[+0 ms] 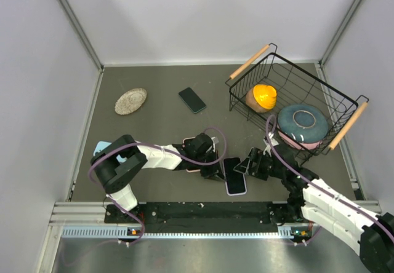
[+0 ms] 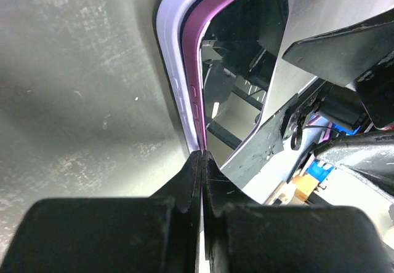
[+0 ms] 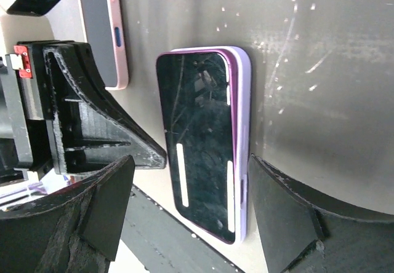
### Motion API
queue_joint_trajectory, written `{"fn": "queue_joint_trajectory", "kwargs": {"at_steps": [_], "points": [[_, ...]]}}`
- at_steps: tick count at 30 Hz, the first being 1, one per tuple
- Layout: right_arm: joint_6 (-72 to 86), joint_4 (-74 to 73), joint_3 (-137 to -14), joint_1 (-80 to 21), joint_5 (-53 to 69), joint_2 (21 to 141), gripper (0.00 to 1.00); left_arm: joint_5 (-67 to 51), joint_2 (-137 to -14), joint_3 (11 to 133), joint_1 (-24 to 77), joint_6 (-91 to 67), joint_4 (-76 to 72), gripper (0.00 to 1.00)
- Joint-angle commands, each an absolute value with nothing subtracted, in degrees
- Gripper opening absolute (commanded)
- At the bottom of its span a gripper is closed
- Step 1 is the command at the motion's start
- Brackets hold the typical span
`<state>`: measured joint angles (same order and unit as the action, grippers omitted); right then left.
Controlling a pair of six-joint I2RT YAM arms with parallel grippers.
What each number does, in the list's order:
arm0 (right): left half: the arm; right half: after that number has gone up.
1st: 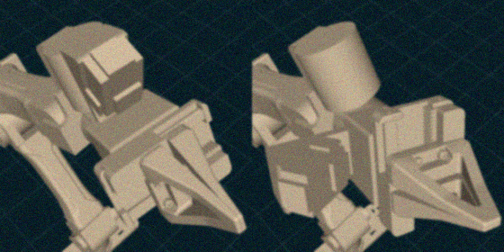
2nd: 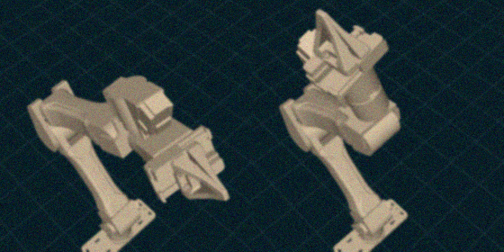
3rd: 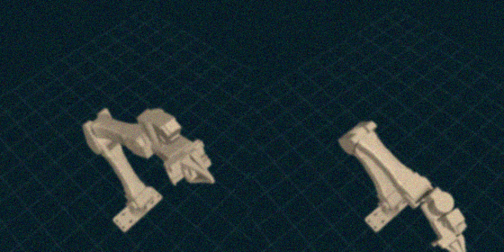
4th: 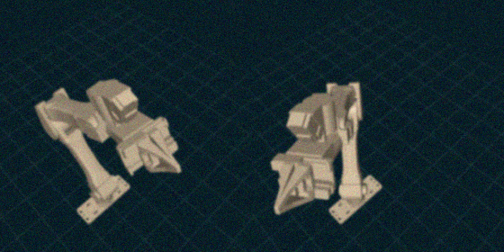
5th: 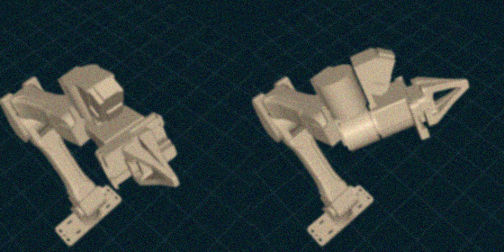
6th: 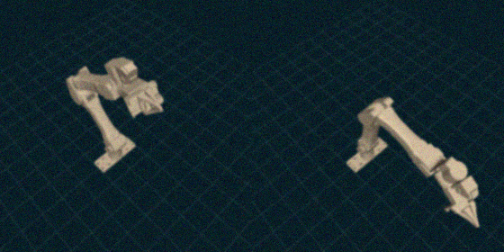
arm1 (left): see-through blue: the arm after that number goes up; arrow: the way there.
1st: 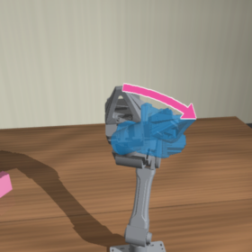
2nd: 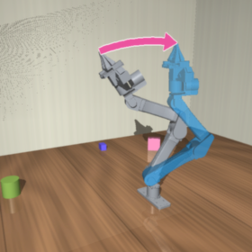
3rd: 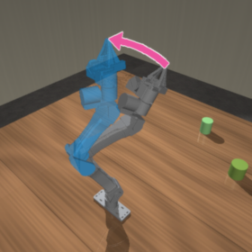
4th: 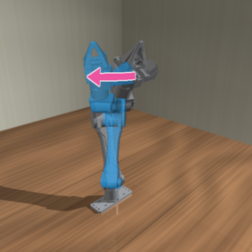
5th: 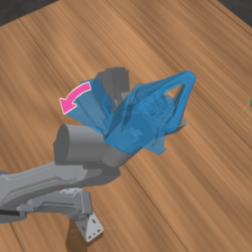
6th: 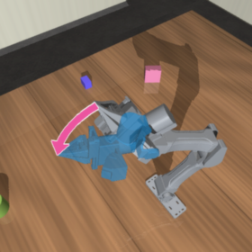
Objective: Put the phone into the phone case
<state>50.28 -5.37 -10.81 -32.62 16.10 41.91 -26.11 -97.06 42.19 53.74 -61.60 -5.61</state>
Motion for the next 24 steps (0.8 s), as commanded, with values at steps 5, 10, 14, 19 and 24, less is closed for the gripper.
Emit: {"fn": "queue_joint_trajectory", "kwargs": {"at_steps": [5, 10, 14, 19, 24], "points": [[45.88, -11.34, -13.01, -33.13, 12.39, 38.67, 0.76, -24.26, -95.98, 42.71, 53.88, -60.21, -2.56, 0.04], [45.97, -8.79, -11.08, -33.13, 14.50, 41.57, 0.76, -21.62, -95.19, 43.16, 53.88, -59.24, -1.23, 0.30], [46.67, -6.95, -10.02, -33.22, 14.94, 41.75, 0.76, -21.18, -95.36, 43.33, 53.88, -58.80, -2.28, 0.43], [47.72, -3.96, -9.31, -33.66, 15.82, 43.58, 0.76, -21.88, -97.38, 44.47, 53.88, -58.62, -2.37, 0.27], [48.33, -2.90, -10.72, -34.71, 15.56, 45.61, 0.76, -22.06, -98.61, 44.65, 53.96, -58.80, -2.90, 0.26]]}}
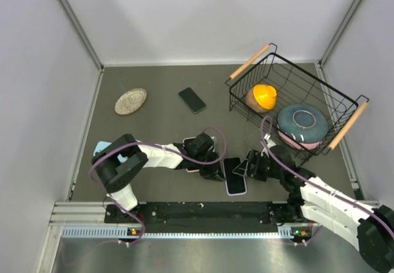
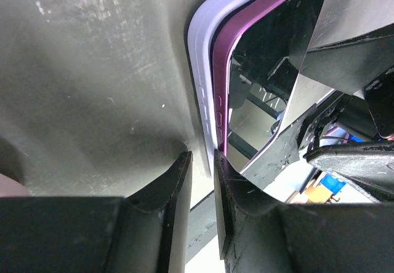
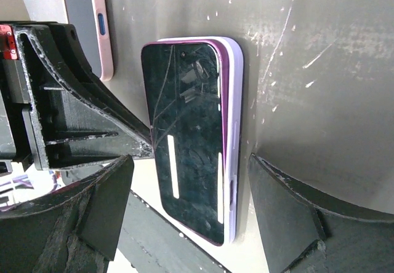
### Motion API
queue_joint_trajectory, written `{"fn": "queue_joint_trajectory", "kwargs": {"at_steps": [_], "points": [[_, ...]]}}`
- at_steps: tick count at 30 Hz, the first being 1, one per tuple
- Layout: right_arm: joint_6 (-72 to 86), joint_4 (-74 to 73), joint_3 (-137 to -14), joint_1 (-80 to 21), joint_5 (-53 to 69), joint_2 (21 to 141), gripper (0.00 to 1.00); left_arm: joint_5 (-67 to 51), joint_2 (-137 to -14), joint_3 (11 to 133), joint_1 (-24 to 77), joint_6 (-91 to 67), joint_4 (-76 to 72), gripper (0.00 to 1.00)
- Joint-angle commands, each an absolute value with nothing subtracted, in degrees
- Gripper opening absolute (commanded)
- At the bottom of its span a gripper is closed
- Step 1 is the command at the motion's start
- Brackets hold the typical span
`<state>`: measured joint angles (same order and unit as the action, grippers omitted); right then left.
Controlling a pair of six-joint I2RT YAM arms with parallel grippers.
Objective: Put the phone into the phone case
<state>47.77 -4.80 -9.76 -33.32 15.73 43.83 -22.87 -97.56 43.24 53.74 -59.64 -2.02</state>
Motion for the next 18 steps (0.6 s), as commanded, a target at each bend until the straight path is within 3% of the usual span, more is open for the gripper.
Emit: {"fn": "queue_joint_trajectory", "kwargs": {"at_steps": [1, 7, 14, 18], "points": [[48.60, -2.03, -10.98, -35.24, 15.38, 46.05, 0.76, -22.06, -98.79, 44.47, 54.05, -58.80, -3.07, 0.26], [53.34, 6.39, -10.55, -36.39, 18.97, 50.88, 0.77, -22.67, -99.58, 44.65, 54.05, -58.89, -3.25, 0.18], [65.37, 34.15, -6.77, -36.39, 30.32, 51.77, 0.76, -22.68, -99.32, 44.56, 54.05, -58.97, -3.25, 0.13], [65.75, 31.24, -6.50, -36.39, 31.29, 50.10, 0.74, -22.59, -99.05, 44.12, 54.05, -59.41, -3.60, 0.12]]}}
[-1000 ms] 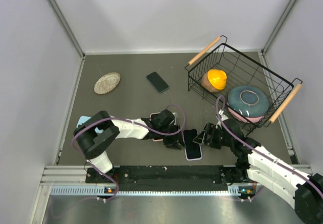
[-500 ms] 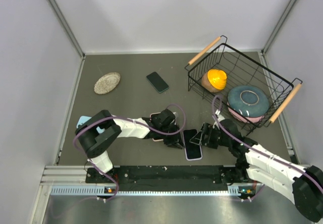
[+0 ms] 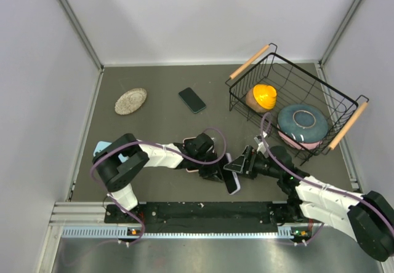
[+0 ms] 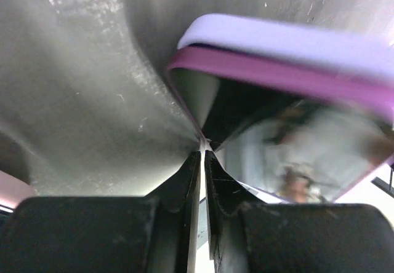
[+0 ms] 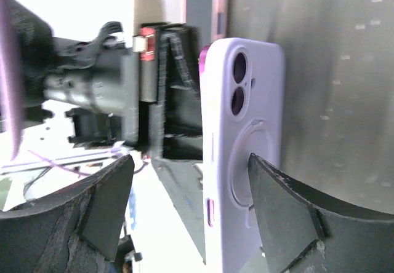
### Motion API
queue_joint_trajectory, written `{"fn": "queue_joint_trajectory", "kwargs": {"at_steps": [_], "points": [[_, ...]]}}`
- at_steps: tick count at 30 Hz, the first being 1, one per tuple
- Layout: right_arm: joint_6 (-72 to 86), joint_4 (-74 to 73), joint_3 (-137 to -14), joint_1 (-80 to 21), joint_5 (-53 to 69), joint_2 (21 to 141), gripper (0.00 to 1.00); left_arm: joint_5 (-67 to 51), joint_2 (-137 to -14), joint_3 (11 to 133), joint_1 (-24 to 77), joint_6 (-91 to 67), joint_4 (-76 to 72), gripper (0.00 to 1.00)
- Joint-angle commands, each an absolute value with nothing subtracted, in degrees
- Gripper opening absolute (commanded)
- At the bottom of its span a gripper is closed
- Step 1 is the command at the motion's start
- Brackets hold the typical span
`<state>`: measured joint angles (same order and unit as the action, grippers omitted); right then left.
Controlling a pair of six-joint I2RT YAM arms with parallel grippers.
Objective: Put the phone into the phone case
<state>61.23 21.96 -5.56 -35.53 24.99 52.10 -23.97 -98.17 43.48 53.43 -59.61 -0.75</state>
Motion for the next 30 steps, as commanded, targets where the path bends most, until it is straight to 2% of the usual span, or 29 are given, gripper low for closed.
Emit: {"fn": "queue_joint_trajectory", "kwargs": {"at_steps": [1, 7, 13, 18, 19, 21, 22, 25, 28, 29, 30], "points": [[64.87, 28.85, -6.68, -36.39, 30.77, 48.88, 0.74, -22.50, -98.97, 44.03, 54.05, -59.50, -3.69, 0.12], [57.05, 10.50, -7.82, -36.47, 23.39, 44.48, 0.67, -22.06, -98.44, 43.77, 54.05, -59.59, -3.34, 0.12], [53.00, 8.44, -9.05, -36.39, 22.94, 45.35, 0.66, -22.24, -99.05, 44.03, 54.14, -59.50, -3.43, 0.12], [51.07, 8.17, -10.02, -36.47, 23.20, 48.86, 0.52, -22.41, -99.14, 44.47, 54.14, -59.33, -3.34, 0.12], [51.06, 8.17, -10.02, -36.47, 23.12, 49.13, 0.44, -22.41, -98.79, 44.39, 54.14, -59.33, -3.25, 0.12], [50.80, 8.17, -10.02, -36.39, 22.76, 49.31, 0.34, -22.32, -98.18, 44.47, 54.14, -58.98, -2.46, 0.12], [50.63, 8.17, -10.11, -36.39, 22.68, 49.13, 0.24, -22.50, -97.13, 44.65, 54.14, -58.37, -2.03, 0.13], [50.01, 7.74, -10.90, -36.39, 22.85, 47.47, 0.09, -21.89, -92.14, 45.35, 54.14, -56.87, 0.87, 0.18], [50.27, 6.77, -11.86, -36.30, 22.68, 43.44, 0.00, -18.91, -84.50, 46.92, 53.62, -54.50, 6.66, 0.32], [50.71, 6.59, -12.74, -36.30, 22.85, 42.46, 0.00, -18.20, -82.55, 47.37, 52.92, -53.88, 8.25, 0.37], [50.89, 6.50, -13.18, -36.30, 23.11, 41.49, 0.00, -17.41, -80.53, 47.55, 52.56, -53.27, 10.78, 0.46]]}}
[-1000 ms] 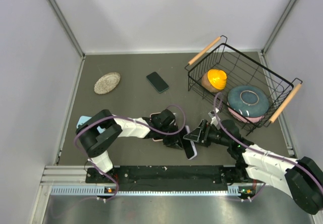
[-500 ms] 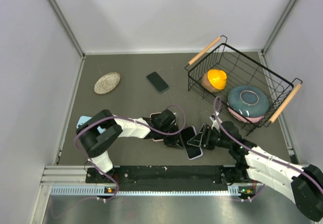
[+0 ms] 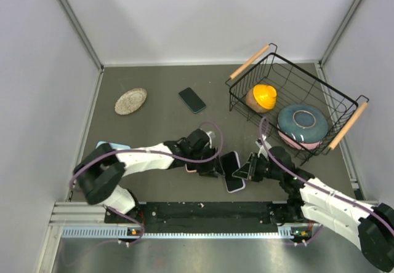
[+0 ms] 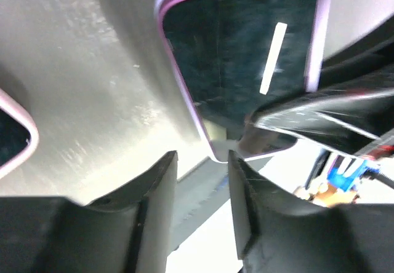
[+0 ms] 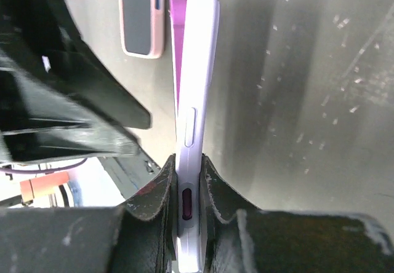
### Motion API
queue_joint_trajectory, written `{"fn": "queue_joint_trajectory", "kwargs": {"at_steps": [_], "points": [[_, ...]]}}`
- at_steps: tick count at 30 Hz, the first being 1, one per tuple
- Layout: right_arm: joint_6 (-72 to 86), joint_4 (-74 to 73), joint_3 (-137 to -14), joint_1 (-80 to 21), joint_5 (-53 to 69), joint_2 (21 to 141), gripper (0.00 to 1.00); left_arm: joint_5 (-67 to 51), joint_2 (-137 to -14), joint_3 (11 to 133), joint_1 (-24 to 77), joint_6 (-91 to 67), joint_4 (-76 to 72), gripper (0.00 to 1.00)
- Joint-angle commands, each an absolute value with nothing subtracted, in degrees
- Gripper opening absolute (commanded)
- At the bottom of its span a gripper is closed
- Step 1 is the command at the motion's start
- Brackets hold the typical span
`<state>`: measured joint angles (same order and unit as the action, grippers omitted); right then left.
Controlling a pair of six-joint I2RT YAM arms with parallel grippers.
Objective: Put the phone into the phone case
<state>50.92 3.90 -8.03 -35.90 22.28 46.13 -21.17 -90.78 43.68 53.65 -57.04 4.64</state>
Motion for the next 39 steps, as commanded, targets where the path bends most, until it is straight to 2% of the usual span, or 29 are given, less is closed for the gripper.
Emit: {"fn": "queue_joint_trajectory", "kwargs": {"at_steps": [1, 3, 6, 10, 13, 16, 21, 24, 29, 33, 36, 37, 39], "points": [[51.67, 6.50, -13.79, -36.30, 23.38, 39.57, 0.00, -16.27, -76.68, 47.81, 51.51, -52.30, 11.85, 0.51], [52.38, 7.64, -15.29, -36.21, 24.25, 37.72, 0.00, -15.82, -73.05, 47.55, 50.28, -51.42, 13.18, 0.59], [55.01, 12.90, -16.35, -36.21, 25.66, 34.72, 0.00, -18.45, -66.46, 45.80, 46.68, -50.19, 12.75, 0.64], [59.49, 24.58, -15.73, -36.04, 27.51, 32.44, 0.00, -24.60, -56.28, 39.40, 39.48, -52.46, 5.64, 0.70], [61.52, 32.24, -15.82, -36.12, 28.91, 31.99, 0.00, -26.63, -51.17, 36.48, 37.62, -53.52, -1.47, 0.72], [62.75, 36.20, -17.31, -36.04, 32.68, 33.83, 0.00, -29.00, -49.57, 36.47, 37.53, -53.44, -4.65, 0.73], [69.86, 52.43, -15.65, -36.04, 36.12, 39.45, 0.00, -35.76, -51.50, 35.25, 37.44, -56.33, -15.08, 0.73], [71.10, 54.22, -15.56, -35.95, 37.53, 41.92, 0.00, -38.40, -52.47, 33.67, 37.53, -58.26, -22.12, 0.73], [70.93, 54.05, -15.56, -36.04, 38.49, 42.10, 0.00, -38.67, -54.31, 32.96, 37.53, -57.83, -23.03, 0.72], [70.84, 54.93, -15.56, -36.21, 39.81, 42.97, 0.01, -39.20, -56.77, 32.35, 37.53, -59.49, -26.45, 0.66], [70.40, 54.32, -16.00, -36.30, 41.57, 44.20, 0.02, -39.46, -57.74, 32.52, 37.53, -60.55, -28.65, 0.53], [69.97, 54.06, -16.00, -36.47, 41.92, 44.38, 0.03, -39.55, -58.01, 32.69, 37.53, -60.56, -28.65, 0.40], [69.00, 52.57, -16.00, -36.30, 41.92, 44.38, 0.04, -39.64, -58.27, 33.22, 37.53, -60.29, -28.13, 0.29]]}}
